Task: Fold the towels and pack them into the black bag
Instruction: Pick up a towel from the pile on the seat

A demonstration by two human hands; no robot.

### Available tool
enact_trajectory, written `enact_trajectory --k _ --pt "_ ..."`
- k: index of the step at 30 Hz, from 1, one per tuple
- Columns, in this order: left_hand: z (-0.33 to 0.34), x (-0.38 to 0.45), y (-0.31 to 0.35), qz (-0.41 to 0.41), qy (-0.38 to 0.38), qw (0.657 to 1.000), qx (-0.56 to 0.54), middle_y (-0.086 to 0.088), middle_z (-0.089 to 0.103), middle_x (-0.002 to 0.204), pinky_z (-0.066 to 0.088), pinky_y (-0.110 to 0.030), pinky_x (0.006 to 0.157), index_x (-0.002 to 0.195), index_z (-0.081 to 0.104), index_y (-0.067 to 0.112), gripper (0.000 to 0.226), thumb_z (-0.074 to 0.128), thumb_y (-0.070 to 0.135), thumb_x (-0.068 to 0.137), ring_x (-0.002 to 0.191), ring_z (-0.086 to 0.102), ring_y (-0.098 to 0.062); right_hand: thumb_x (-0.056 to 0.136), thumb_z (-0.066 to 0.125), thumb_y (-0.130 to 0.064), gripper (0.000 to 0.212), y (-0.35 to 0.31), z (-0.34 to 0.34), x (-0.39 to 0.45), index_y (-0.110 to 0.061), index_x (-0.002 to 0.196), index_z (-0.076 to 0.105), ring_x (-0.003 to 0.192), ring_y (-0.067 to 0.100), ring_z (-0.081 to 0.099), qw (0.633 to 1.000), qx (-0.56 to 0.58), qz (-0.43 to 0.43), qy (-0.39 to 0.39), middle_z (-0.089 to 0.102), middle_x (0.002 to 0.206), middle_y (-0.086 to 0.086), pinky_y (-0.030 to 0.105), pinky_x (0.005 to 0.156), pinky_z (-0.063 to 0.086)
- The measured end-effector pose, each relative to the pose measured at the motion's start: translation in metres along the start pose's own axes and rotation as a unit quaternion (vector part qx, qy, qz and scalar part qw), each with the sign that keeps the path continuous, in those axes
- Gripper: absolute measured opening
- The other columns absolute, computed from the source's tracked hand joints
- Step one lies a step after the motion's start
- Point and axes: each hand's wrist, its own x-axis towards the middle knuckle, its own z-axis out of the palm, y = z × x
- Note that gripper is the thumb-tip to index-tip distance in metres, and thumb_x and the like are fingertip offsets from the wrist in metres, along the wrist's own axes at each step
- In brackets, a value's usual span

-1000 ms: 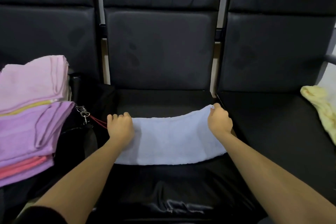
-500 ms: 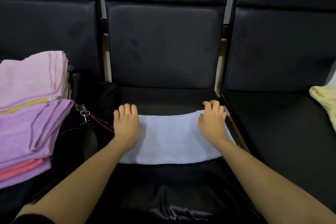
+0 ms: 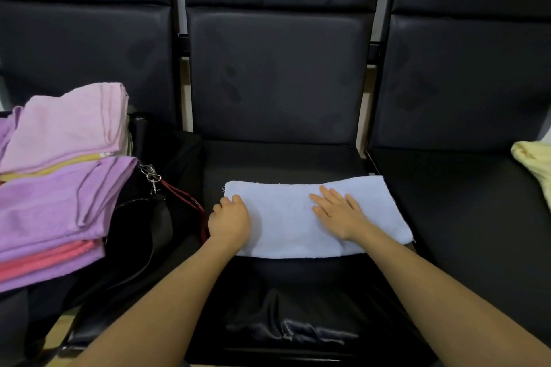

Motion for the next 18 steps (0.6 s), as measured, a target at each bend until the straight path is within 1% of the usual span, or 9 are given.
enact_trajectory --k 2,3,5,7,8,10,12,15,18 --pt "0.007 -0.002 0.005 -0.012 0.001 1.0 0.025 -0.015 0.048 0.123 0.043 -0.032 0.087 0.118 0.043 0.006 0.026 0.04 0.009 0.092 0.112 0.048 -0.03 0.104 0.015 -0.039 0.048 0.006 -0.002 -0.003 -0.034 0.152 0.015 0.147 0.011 -0.002 1.0 0.009 0.011 0.007 -0.002 0.161 -0.007 0.038 0.117 -0.004" --pt "0.013 -0.002 0.007 -0.022 0.035 0.999 0.03 -0.015 0.053 0.115 0.046 -0.031 0.082 0.114 0.047 0.006 0.027 0.049 0.012 0.089 0.104 0.053 -0.029 0.104 0.016 -0.038 0.048 0.007 -0.003 -0.004 -0.033 0.151 0.017 0.147 0.011 -0.001 1.0 0.016 0.014 0.011 0.001 0.161 -0.007 0.038 0.117 -0.004" --pt "0.022 0.0 0.01 -0.046 0.057 0.996 0.051 -0.014 0.062 0.084 0.049 -0.028 0.058 0.097 0.064 0.003 0.042 0.077 0.021 0.061 0.071 0.062 -0.025 0.104 0.021 -0.036 0.047 0.009 -0.003 -0.005 -0.032 0.151 0.02 0.147 0.011 0.003 0.999 0.023 0.015 0.027 0.005 0.161 -0.006 0.037 0.117 -0.002" --pt "0.024 0.002 0.01 -0.067 0.048 0.995 0.057 -0.009 0.064 0.068 0.046 -0.023 0.049 0.087 0.071 0.003 0.048 0.082 0.026 0.046 0.055 0.06 -0.02 0.103 0.027 -0.034 0.047 0.008 -0.003 -0.007 -0.032 0.15 0.022 0.147 0.011 0.005 0.999 0.019 0.012 0.042 0.007 0.16 -0.006 0.036 0.117 -0.001" --pt "0.024 0.002 0.008 -0.075 0.034 0.995 0.061 -0.008 0.066 0.074 0.047 -0.023 0.054 0.091 0.07 0.004 0.045 0.079 0.031 0.056 0.061 0.062 -0.019 0.103 0.028 -0.034 0.047 0.007 -0.004 -0.008 -0.032 0.15 0.022 0.147 0.011 0.005 0.999 0.016 0.011 0.047 0.008 0.16 -0.006 0.036 0.117 -0.001" --pt "0.026 0.004 0.007 -0.088 0.025 0.993 0.071 -0.008 0.065 0.102 0.046 -0.027 0.077 0.109 0.058 0.005 0.036 0.056 0.033 0.086 0.09 0.062 -0.02 0.103 0.029 -0.034 0.048 0.007 -0.004 -0.01 -0.032 0.15 0.021 0.147 0.012 0.006 0.999 0.006 0.012 0.048 0.008 0.16 -0.006 0.036 0.117 0.001" --pt "0.032 0.009 0.006 -0.061 0.065 0.991 0.098 -0.009 0.058 0.118 0.039 -0.031 0.091 0.114 0.047 0.007 0.026 0.04 0.024 0.097 0.108 0.055 -0.024 0.102 0.029 -0.037 0.051 0.007 -0.003 -0.01 -0.032 0.151 0.018 0.147 0.013 0.005 0.999 -0.017 0.012 0.045 0.006 0.16 -0.006 0.037 0.117 0.001" --pt "0.027 0.008 0.007 -0.035 0.071 0.991 0.112 -0.012 0.054 0.121 0.036 -0.034 0.096 0.112 0.048 0.007 0.022 0.038 0.018 0.096 0.113 0.051 -0.028 0.101 0.026 -0.046 0.057 0.005 -0.002 -0.011 -0.032 0.153 0.008 0.147 0.013 0.0 0.998 -0.046 0.01 0.032 -0.001 0.161 -0.005 0.039 0.118 -0.001" --pt "0.015 0.011 0.01 -0.014 0.076 0.993 0.089 -0.011 0.057 0.117 0.037 -0.032 0.091 0.111 0.046 0.007 0.02 0.038 0.013 0.093 0.109 0.054 -0.026 0.1 0.022 -0.052 0.061 0.003 0.0 -0.01 -0.031 0.153 -0.001 0.147 0.013 -0.007 0.997 -0.071 0.011 0.014 -0.009 0.16 -0.004 0.041 0.117 -0.005"
